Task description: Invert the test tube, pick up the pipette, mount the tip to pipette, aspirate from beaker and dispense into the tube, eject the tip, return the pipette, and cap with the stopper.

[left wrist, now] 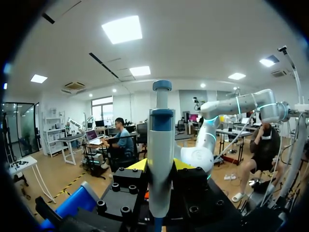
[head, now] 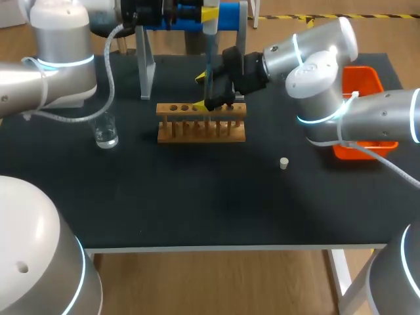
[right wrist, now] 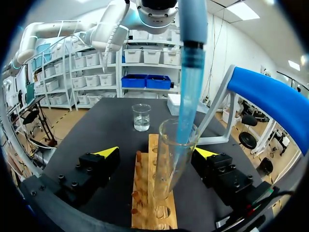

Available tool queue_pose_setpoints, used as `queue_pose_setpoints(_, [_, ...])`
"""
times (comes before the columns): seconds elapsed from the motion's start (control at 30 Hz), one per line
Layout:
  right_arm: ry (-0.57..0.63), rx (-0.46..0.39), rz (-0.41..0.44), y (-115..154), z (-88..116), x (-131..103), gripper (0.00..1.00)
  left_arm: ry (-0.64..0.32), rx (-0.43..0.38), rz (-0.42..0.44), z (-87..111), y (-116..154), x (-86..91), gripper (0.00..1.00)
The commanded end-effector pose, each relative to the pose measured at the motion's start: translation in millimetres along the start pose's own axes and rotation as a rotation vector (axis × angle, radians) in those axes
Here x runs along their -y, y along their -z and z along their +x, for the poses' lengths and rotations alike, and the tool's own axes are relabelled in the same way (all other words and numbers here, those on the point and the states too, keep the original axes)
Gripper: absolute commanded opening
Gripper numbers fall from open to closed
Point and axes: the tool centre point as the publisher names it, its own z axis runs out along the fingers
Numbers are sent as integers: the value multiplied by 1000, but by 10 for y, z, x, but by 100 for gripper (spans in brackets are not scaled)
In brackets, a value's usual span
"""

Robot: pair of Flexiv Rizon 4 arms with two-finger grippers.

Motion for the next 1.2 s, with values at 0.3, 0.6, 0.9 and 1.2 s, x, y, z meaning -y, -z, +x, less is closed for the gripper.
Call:
queue_pose_setpoints(0.3, [0,0,2,-2,-3,-2,100,-2,0,-18,-4,-38,122,0])
queue_pose_setpoints(0.6, [0,0,2,-2,-3,-2,100,-7,-2,-36,-1,-39,252,0])
queue_pose_setpoints(0.9, [0,0,2,-2,-3,-2,100,-15,-2,-53,22,-75,354,0])
queue_pose_setpoints(1.2, [0,0,2,-2,-3,-2,100,-41,4,-73,99,-112,504,0])
